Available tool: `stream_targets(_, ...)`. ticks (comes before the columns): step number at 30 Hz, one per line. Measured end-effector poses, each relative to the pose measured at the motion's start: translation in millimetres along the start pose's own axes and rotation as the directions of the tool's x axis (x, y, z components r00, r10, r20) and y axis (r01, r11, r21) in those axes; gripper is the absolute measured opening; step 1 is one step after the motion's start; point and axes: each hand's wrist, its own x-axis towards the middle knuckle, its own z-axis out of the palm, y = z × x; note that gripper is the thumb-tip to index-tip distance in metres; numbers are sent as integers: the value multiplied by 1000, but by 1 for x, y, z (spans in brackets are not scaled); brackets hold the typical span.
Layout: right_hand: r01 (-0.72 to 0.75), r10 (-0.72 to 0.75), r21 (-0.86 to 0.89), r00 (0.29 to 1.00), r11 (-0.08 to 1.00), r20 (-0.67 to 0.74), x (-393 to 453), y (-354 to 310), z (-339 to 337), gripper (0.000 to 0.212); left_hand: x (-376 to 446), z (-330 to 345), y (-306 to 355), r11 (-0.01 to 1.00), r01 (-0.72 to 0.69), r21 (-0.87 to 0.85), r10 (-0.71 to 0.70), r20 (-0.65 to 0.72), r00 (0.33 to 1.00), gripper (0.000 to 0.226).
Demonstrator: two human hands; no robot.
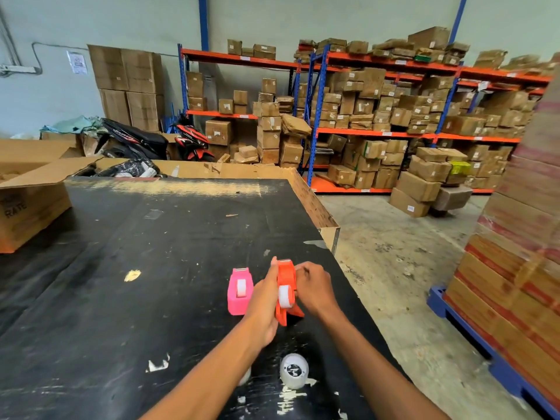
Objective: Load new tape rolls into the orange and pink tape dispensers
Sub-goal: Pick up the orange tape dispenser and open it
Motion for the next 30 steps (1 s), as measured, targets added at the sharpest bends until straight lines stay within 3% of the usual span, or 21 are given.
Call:
stream_targets(5,59,-56,112,998,992,-34,-8,-6,-20,33,0,4,10,1000,-29,-4,29,-62,998,32)
stream_targets(8,27,-70,221,979,975,192,-21,-12,-29,30,4,2,16,997,-74,-12,73,-67,995,26)
stream_targets(10,6,-83,278,960,961,267,-25,-13,-30,23,4,0,18,995,-96,22,97,-69,993,21)
stream_targets(14,-22,-99,364,945,931,311,-29,-17,-34,27,3,-3,19,985,-148,94,153,-52,987,43)
stream_targets(19,-61,-86,429,945,901,315,-30,-12,-46,29,-6,-11,24,973,-169,158,169,9,986,44)
stream_targets(21,-28,-83,318,940,948,331,-28,-2,-56,29,-8,-18,26,967,-167,191,174,-22,984,41)
stream_targets(23,81,-37,-89,908,993,417,-30,14,-63,27,-12,-24,27,968,-164,190,175,-46,983,34)
stream_targets(25,189,91,-443,839,877,537,-37,29,-65,26,-15,-28,27,972,-148,181,160,-57,985,37)
stream_targets(27,229,178,-540,780,810,599,-43,39,-65,28,-20,-32,26,985,-120,122,129,-73,989,36)
stream_targets(30,237,232,-590,759,772,608,-45,39,-67,37,-27,-34,25,997,-69,21,70,-52,996,22)
